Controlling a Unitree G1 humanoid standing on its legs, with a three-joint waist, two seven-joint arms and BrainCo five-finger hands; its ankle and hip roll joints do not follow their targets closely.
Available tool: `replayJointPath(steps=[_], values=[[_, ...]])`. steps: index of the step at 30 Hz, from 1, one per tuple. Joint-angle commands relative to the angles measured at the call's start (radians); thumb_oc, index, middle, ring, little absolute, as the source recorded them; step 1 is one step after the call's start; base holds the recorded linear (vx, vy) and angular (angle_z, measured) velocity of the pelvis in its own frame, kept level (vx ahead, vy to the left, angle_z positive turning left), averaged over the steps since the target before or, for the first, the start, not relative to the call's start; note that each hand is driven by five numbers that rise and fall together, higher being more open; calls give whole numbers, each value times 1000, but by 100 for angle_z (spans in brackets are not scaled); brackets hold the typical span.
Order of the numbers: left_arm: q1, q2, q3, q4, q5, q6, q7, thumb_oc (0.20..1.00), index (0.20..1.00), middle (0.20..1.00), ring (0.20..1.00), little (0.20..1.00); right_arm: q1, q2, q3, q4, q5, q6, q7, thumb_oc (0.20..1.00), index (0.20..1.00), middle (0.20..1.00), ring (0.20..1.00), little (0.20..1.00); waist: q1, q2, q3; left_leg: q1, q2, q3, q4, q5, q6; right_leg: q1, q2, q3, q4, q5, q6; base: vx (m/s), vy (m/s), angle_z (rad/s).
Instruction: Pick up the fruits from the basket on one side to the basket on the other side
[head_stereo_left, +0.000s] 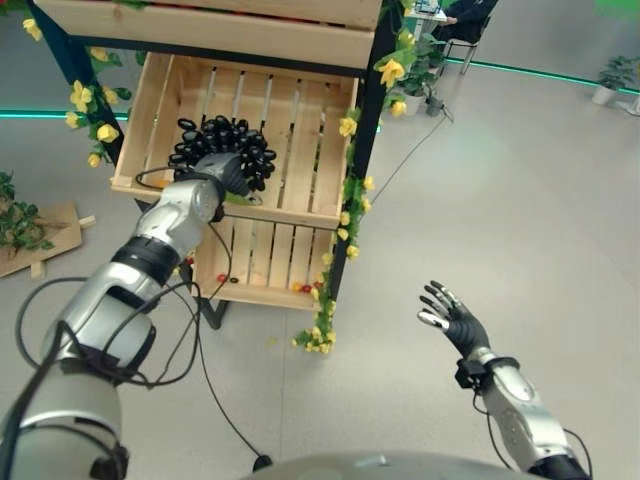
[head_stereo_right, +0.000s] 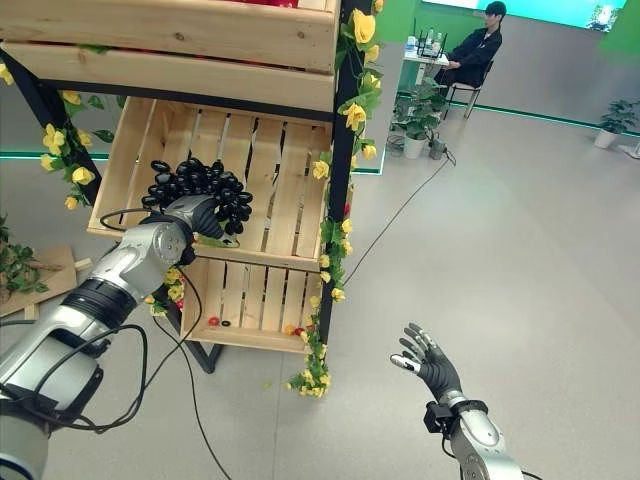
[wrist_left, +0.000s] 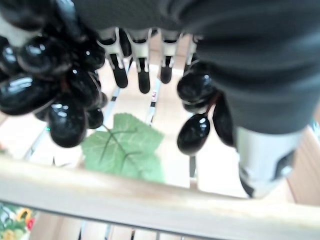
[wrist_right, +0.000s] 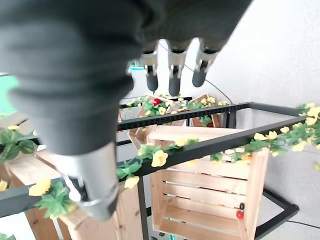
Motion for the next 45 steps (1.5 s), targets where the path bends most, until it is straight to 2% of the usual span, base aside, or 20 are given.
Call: replayJointPath(steps=[1, 2, 3, 7, 8, 9, 11, 18, 28, 31, 36, 41, 45], values=[[-159, 84, -49, 22, 49, -48, -31, 1000, 1000, 1000, 1000, 1000, -24, -45, -50, -22, -8, -32, 22, 1000, 1000, 1000, 1000, 1000, 51, 35, 1, 46, 59, 2, 67, -135, -35, -31, -24, -1, 27, 15, 79, 0, 0, 0], [-160, 84, -49, 22, 49, -48, -31, 1000, 1000, 1000, 1000, 1000, -24, -45, -50, -22, -8, -32, 22, 1000, 1000, 1000, 1000, 1000, 51, 35, 1, 46, 59, 2, 67, -135, -35, -31, -24, -1, 27, 15, 79, 0, 0, 0], [-187, 108, -92, 2, 99, -69, -32, 1000, 1000, 1000, 1000, 1000, -20, -47, -44, -21, -11, -37, 27, 1000, 1000, 1000, 1000, 1000, 50, 36, 0, 47, 60, 3, 67, -136, -35, -31, -24, 0, 27, 16, 80, 0, 0, 0], [-223, 107, -147, -2, 244, -97, 24, 1000, 1000, 1000, 1000, 1000, -20, -57, -32, -27, -6, -50, 33, 1000, 1000, 1000, 1000, 1000, 47, 35, 1, 48, 60, 7, 68, -137, -36, -31, -23, 0, 26, 15, 80, 0, 0, 0], [-223, 107, -147, -2, 244, -97, 24, 1000, 1000, 1000, 1000, 1000, -20, -57, -32, -27, -6, -50, 33, 1000, 1000, 1000, 1000, 1000, 47, 35, 1, 48, 60, 7, 68, -137, -36, -31, -23, 0, 26, 15, 80, 0, 0, 0], [-228, 118, -156, -14, 313, -114, 68, 1000, 1000, 1000, 1000, 1000, -17, -63, -31, -34, 6, -59, 33, 1000, 1000, 1000, 1000, 1000, 46, 34, 1, 48, 61, 10, 68, -138, -37, -32, -23, 1, 26, 14, 81, 0, 0, 0], [-238, 139, -206, -62, 408, -148, 85, 1000, 1000, 1000, 1000, 1000, -18, -73, -28, -39, 13, -62, 34, 1000, 1000, 1000, 1000, 1000, 44, 37, 1, 48, 62, 11, 70, -140, -36, -34, -22, 5, 28, 12, 81, 0, 0, 0], [-246, 196, -214, -86, 499, -152, 114, 1000, 1000, 1000, 1000, 1000, -6, -80, -36, -49, 9, -62, 26, 1000, 1000, 1000, 1000, 1000, 44, 40, -3, 49, 62, 13, 67, -141, -36, -34, -23, 7, 26, 12, 81, 0, 0, 0], [-224, 254, -201, -135, 458, -188, 102, 1000, 1000, 1000, 1000, 1000, 9, -81, -42, -46, 5, -62, 23, 1000, 1000, 1000, 1000, 1000, 43, 44, -7, 54, 59, 16, 62, -139, -36, -30, -23, 5, 22, 13, 80, 0, 0, 0], [-243, 295, -231, -123, 446, -196, 101, 1000, 1000, 1000, 1000, 1000, 19, -81, -38, -42, 7, -64, 30, 1000, 1000, 1000, 1000, 1000, 45, 46, -9, 56, 60, 17, 58, -136, -37, -29, -23, 4, 20, 14, 81, 0, 0, 0], [-249, 309, -259, -87, 451, -201, 102, 1000, 1000, 1000, 1000, 1000, 25, -88, -34, -42, 7, -66, 34, 1000, 1000, 1000, 1000, 1000, 43, 46, -10, 58, 61, 21, 54, -134, -38, -28, -22, 3, 17, 16, 81, 0, 0, 0], [-244, 340, -256, -45, 408, -200, 99, 1000, 1000, 1000, 1000, 1000, 28, -89, -36, -40, 11, -67, 35, 1000, 1000, 1000, 1000, 1000, 43, 49, -9, 60, 62, 24, 53, -133, -38, -29, -23, 4, 19, 17, 82, 0, 0, 0], [-224, 357, -197, 10, 274, -182, 71, 1000, 1000, 1000, 1000, 1000, 30, -87, -39, -40, 19, -66, 42, 1000, 1000, 1000, 1000, 1000, 42, 50, -5, 58, 62, 25, 53, -129, -38, -33, -24, 7, 19, 19, 81, 0, 0, 0]])
